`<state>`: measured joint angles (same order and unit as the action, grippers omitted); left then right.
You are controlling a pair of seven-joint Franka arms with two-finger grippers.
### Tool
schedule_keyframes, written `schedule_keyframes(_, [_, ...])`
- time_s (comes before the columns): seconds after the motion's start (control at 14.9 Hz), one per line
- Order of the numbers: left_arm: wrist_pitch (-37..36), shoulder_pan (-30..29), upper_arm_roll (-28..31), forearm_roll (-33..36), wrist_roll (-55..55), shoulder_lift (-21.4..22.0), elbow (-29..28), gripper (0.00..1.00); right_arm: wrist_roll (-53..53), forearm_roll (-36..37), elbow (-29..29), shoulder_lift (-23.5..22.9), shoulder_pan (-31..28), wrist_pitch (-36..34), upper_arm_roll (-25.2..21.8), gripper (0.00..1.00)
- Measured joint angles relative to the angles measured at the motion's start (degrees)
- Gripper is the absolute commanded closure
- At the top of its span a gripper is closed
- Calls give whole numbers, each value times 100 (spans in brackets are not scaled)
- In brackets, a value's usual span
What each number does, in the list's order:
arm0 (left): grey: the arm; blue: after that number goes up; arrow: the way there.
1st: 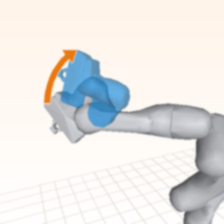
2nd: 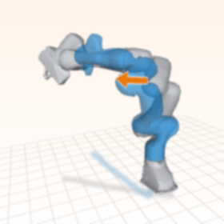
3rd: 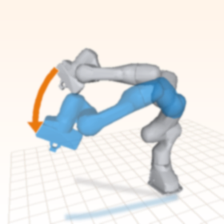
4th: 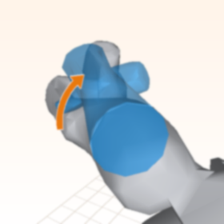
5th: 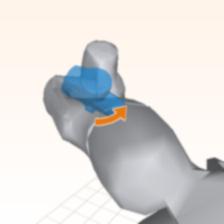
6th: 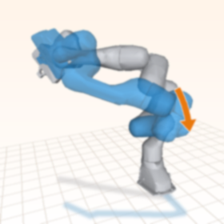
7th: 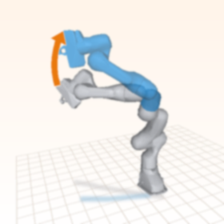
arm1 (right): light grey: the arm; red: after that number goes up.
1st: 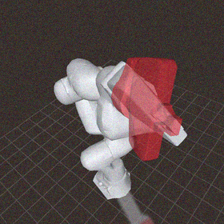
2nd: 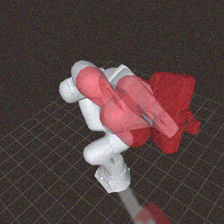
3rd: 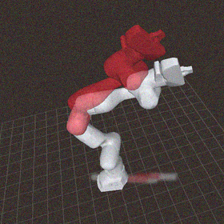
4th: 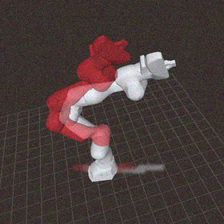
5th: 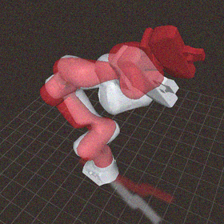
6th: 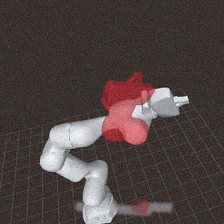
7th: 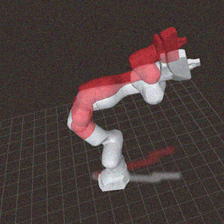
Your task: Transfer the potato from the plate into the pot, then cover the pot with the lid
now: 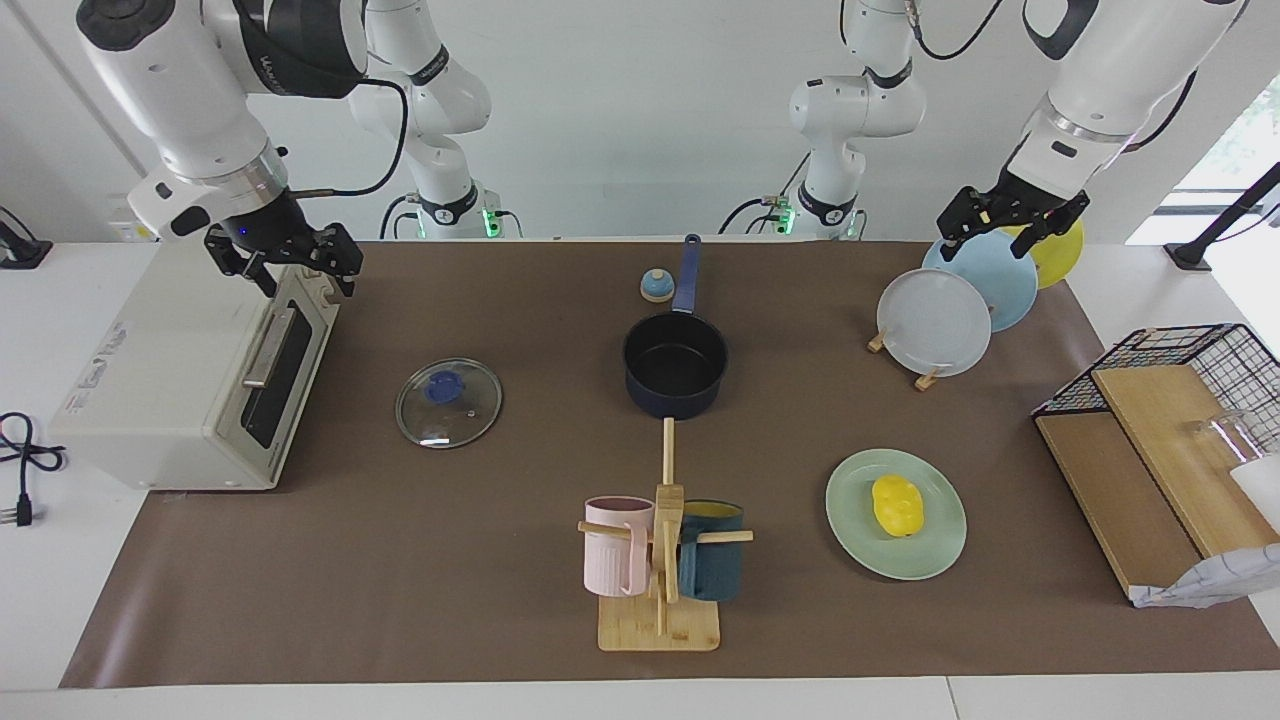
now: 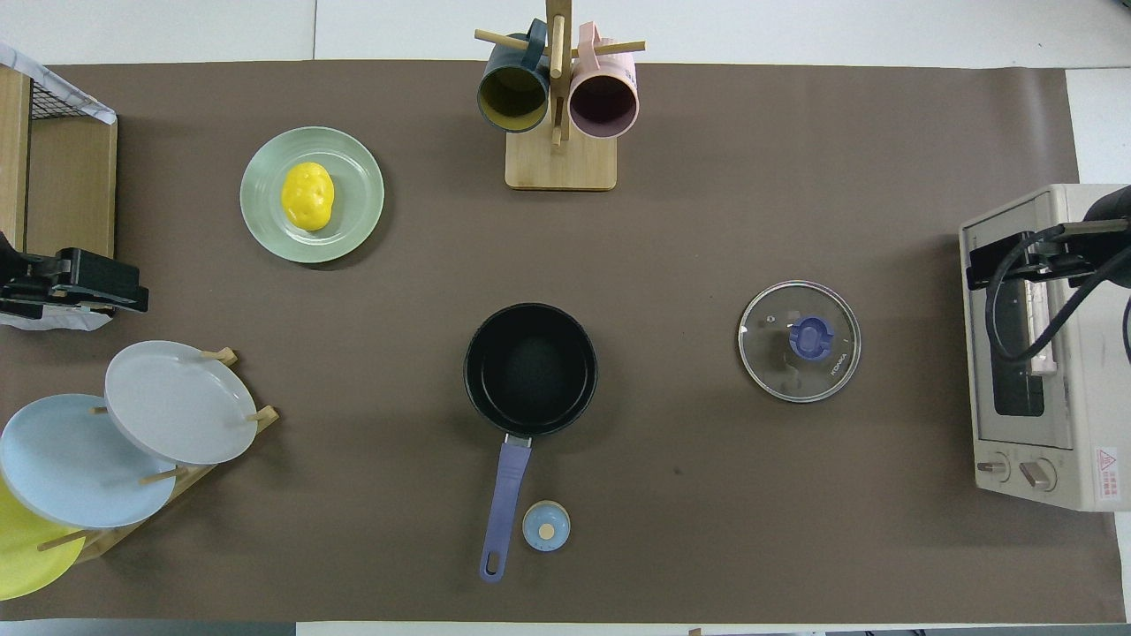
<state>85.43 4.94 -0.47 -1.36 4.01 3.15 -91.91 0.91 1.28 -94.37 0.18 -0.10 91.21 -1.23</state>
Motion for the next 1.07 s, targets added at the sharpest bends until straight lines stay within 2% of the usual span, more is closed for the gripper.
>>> schedule_keyframes(0.74, [51,1,-2,0,-3,1,-20,0,-6,-33,0,0,0,33,0,0])
schedule_keyframes(1.07, [899,1,-3,0,-3,-3,-395,0,-6,-113,-11,0,53,91,110,0])
